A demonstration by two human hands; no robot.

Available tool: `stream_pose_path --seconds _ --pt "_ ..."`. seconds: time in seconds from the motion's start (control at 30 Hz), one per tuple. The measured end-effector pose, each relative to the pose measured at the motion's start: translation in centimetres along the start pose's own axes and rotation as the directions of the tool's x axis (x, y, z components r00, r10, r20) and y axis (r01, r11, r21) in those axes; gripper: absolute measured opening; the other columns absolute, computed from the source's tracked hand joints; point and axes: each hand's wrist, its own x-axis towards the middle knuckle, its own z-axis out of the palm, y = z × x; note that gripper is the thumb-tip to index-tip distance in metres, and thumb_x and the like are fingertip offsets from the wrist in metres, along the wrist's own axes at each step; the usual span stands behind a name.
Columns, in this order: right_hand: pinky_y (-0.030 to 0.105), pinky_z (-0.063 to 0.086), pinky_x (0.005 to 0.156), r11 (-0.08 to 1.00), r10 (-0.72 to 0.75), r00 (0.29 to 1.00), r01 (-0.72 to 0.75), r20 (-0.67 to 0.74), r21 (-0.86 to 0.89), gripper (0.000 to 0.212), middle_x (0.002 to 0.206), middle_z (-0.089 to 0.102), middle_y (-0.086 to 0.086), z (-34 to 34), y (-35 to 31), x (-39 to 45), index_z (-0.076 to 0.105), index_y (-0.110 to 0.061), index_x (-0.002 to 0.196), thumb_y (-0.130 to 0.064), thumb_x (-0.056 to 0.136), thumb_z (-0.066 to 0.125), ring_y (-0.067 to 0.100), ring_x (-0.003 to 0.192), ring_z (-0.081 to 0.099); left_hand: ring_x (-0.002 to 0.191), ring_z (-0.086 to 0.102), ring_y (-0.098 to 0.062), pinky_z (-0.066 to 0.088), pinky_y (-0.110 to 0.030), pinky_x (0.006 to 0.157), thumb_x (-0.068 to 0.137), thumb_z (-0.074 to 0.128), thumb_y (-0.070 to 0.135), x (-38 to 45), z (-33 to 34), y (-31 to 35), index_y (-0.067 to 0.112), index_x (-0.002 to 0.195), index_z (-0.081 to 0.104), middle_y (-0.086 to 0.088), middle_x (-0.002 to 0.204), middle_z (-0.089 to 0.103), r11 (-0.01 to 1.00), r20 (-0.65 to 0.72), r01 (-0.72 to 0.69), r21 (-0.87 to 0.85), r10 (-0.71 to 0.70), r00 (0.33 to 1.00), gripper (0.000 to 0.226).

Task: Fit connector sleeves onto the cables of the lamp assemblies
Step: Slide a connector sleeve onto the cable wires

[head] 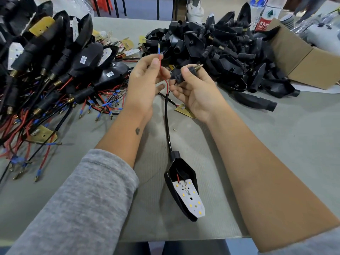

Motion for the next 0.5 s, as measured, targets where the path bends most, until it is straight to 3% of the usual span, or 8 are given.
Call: stream_pose_path --seconds 0.07,0.17,0.3,0.5 --pt "0.023 0.055 0.063 1.0 0.011 1.0 -0.011 -0.002 -0.015 0.007 0.089 0.063 0.019 0.0 -0.07 -0.02 0.051 -0.014 0.095 -0.016 0.101 0.05 0.02 0.069 0.065 0.065 0.059 -0.008 0.049 -0.02 0.059 0.103 0.046 0.016 -0.03 -0.04 0.12 0.022 0.106 0.06 0.007 0.064 0.058 0.999 -0.036 -0.012 0.035 0.013 0.999 0.016" --pt "0.021 0.051 0.059 0.999 0.019 1.0 -0.02 -0.019 -0.049 0.006 0.084 0.067 0.016 -0.07 -0.05 0.05 0.052 -0.015 0.097 -0.018 0.102 0.05 0.017 0.065 0.062 0.052 0.054 -0.003 0.043 -0.015 0.05 0.099 0.052 0.011 0.01 -0.15 0.18 0.022 0.1 0.063 0.007 0.064 0.059 0.975 -0.082 -0.043 0.219 0.062 0.995 0.015" --pt "0.019 0.044 0.054 1.0 0.021 0.998 -0.022 -0.059 -0.018 0.007 0.079 0.066 0.014 -0.2 0.06 0.23 0.051 -0.013 0.097 -0.017 0.102 0.05 0.013 0.058 0.055 0.052 0.054 0.002 0.045 -0.014 0.056 0.093 0.058 0.009 -0.05 0.03 -0.27 0.026 0.087 0.067 0.01 0.076 0.064 0.899 -0.078 -0.092 0.428 0.138 0.987 0.02" --pt "0.02 0.05 0.058 0.999 0.02 0.995 -0.016 -0.094 0.04 0.008 0.077 0.064 0.012 -0.4 0.13 0.33 0.051 -0.015 0.094 -0.016 0.102 0.05 0.013 0.06 0.059 0.063 0.063 -0.003 0.053 -0.018 0.068 0.092 0.062 0.005 0.01 -0.21 -0.77 0.017 0.104 0.066 0.001 0.076 0.069 0.87 -0.028 -0.097 0.484 0.127 0.992 0.017"
